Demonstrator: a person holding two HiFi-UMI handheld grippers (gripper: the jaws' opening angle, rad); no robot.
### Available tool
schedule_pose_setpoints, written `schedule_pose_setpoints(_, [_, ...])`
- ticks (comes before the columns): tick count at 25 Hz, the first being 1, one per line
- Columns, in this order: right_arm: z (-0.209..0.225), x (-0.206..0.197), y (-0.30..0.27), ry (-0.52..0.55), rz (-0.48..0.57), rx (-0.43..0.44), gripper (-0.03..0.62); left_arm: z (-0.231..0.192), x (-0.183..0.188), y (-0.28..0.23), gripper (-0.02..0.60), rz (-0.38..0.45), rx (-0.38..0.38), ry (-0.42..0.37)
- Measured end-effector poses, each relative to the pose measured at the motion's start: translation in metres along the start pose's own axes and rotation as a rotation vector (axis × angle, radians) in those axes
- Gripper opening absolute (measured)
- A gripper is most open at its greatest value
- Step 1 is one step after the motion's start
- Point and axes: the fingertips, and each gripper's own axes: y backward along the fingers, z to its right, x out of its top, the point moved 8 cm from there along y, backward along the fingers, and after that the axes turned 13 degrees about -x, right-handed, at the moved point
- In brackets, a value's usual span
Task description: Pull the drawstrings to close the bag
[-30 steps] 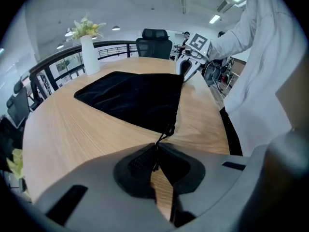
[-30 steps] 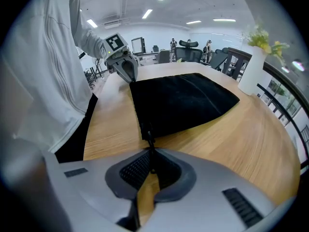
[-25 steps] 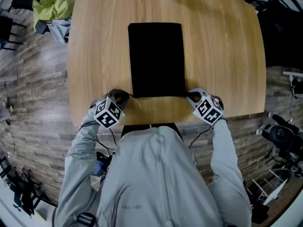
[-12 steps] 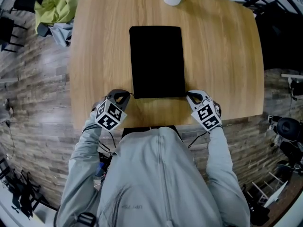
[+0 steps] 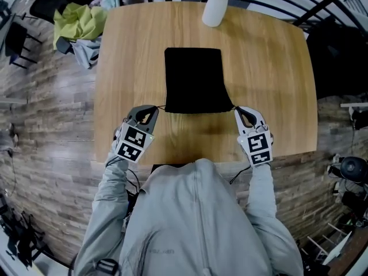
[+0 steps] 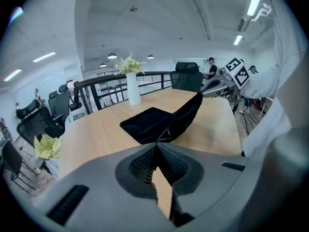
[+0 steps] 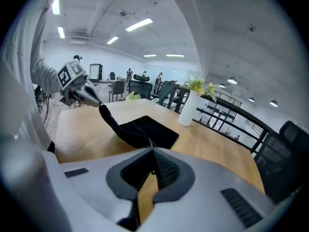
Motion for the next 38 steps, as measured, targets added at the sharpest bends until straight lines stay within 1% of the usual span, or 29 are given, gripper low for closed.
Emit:
schedule_pose_setpoints(4, [0.011,0.034,0.009,-0.042,0.081,-0.085,0.023,-0.007,0.022,0.02,0.026,0.072,0.083,0.013])
schedule_pose_setpoints(8, [0.021,0.055,0.018,-0.073,0.148,-0.175,0.023,-0.01,0.04,0.035,0.026,0.139,0.168,0.056])
schedule_pose_setpoints(13, [0.029,0.076,0.03,-0.072,0.211,-0.227,0.023,-0.009,0.061,0.046,0.026,0.194,0.235,0.091])
schedule_pose_setpoints(19, [0.035,0.085,0.04,-0.096,0.256,-0.247,0.023,-0.008,0.076,0.054,0.026,0.246,0.278,0.098])
schedule_pose_setpoints(25, [0.041,0.088,0.049,-0.117,0.283,-0.26,0.023,-0.004,0.079,0.061,0.026,0.257,0.338,0.092])
schedule_pose_setpoints(30, [0.051,0.089,0.06,-0.151,0.287,-0.281,0.023,-0.005,0.077,0.074,0.026,0.274,0.375,0.108])
schedule_pose_setpoints(33, [0.055,0.088,0.065,-0.163,0.288,-0.291,0.023,-0.007,0.074,0.078,0.026,0.27,0.398,0.114])
schedule_pose_setpoints(35, [0.058,0.086,0.068,-0.185,0.29,-0.298,0.021,-0.007,0.072,0.08,0.026,0.262,0.41,0.119])
schedule_pose_setpoints(38, [0.062,0.082,0.071,-0.256,0.297,-0.291,0.021,-0.008,0.066,0.081,0.026,0.261,0.418,0.139])
